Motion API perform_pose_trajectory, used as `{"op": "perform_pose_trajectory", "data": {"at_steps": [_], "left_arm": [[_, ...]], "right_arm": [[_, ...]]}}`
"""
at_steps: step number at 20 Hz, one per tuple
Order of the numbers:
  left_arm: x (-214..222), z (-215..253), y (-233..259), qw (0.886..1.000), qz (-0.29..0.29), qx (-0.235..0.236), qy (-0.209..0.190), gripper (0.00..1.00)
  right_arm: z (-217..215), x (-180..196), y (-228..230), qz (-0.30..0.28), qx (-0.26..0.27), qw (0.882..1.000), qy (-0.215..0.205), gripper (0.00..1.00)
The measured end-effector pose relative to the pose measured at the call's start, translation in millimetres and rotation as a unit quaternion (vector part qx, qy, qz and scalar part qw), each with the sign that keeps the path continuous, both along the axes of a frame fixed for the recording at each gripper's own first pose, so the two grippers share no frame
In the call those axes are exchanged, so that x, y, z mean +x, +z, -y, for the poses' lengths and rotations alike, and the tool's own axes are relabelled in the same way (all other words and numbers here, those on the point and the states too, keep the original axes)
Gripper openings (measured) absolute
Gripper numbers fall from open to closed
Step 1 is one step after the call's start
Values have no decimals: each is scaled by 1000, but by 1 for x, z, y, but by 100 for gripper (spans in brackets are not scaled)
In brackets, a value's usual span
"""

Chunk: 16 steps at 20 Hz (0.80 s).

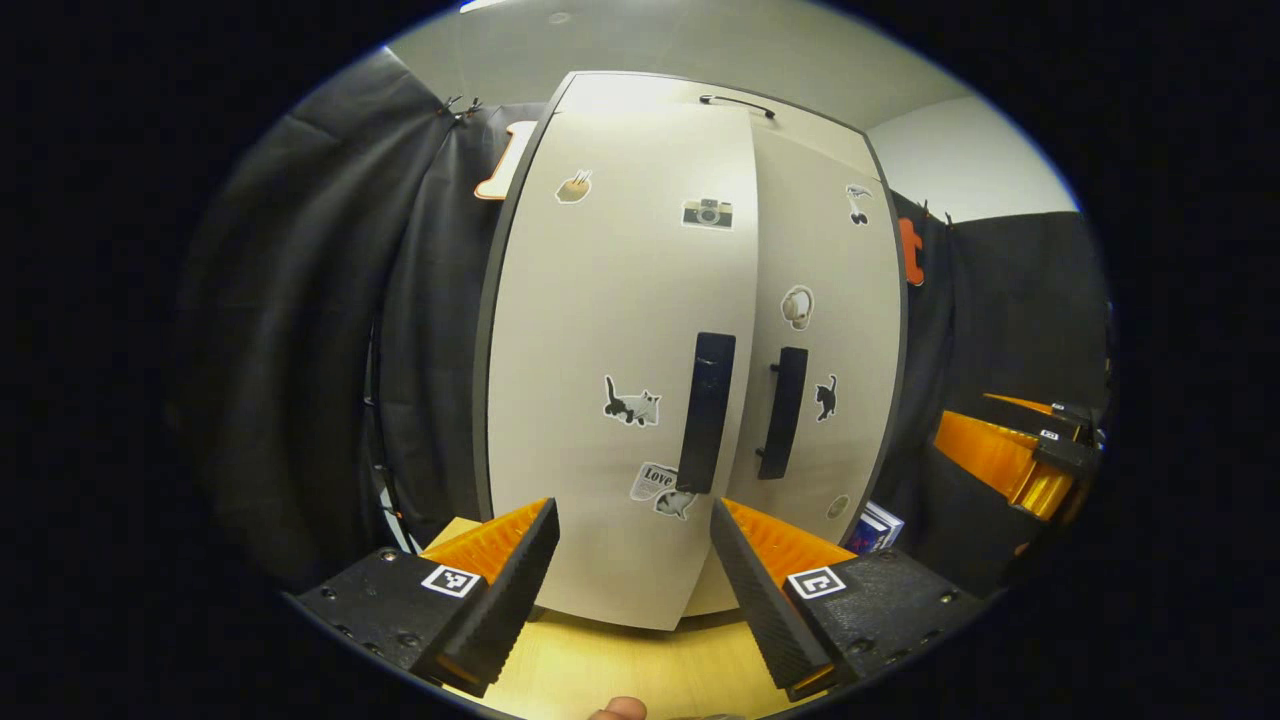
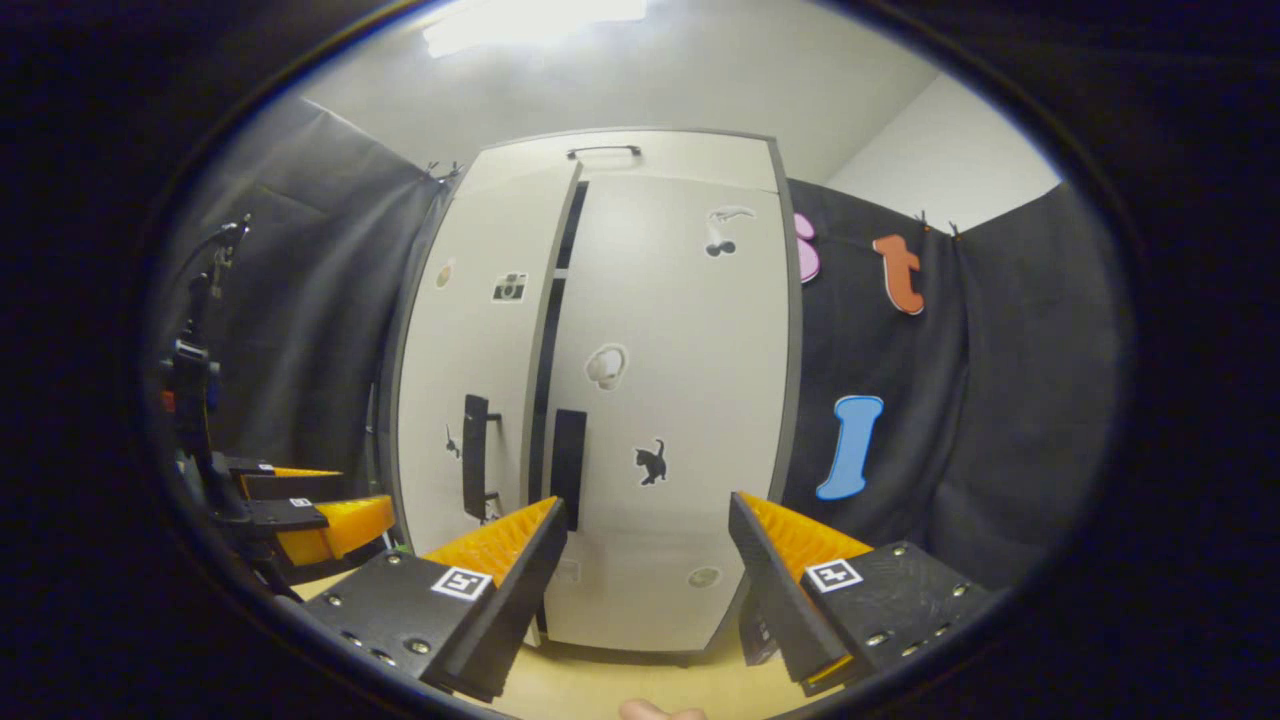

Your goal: Grasp the bottle in the cabinet with the left hand and place it on the coaster, then close the right door with the right hand and the left door with the left hand.

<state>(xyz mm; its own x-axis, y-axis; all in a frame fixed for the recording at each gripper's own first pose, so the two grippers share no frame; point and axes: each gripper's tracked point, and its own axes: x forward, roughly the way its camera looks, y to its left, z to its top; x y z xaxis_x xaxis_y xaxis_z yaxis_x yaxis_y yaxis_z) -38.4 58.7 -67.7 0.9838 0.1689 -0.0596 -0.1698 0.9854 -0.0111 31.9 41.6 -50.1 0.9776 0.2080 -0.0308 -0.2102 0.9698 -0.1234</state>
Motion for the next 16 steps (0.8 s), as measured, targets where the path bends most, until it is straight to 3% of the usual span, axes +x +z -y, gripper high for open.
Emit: {"op": "perform_pose_trajectory", "data": {"at_steps": [7,8,15,16], "left_arm": [[2,30,32,999,34,16,1,96],[2,34,34,999,36,17,-1,92],[9,50,24,999,27,15,-9,96],[10,52,23,1000,26,15,-10,92]], "right_arm": [[13,-2,0,2,4,1000,-14,100],[15,-3,-1,2,4,1000,-15,98],[30,-3,-1,0,6,1000,-23,98],[32,-2,-2,-2,8,1000,-23,98]]}}
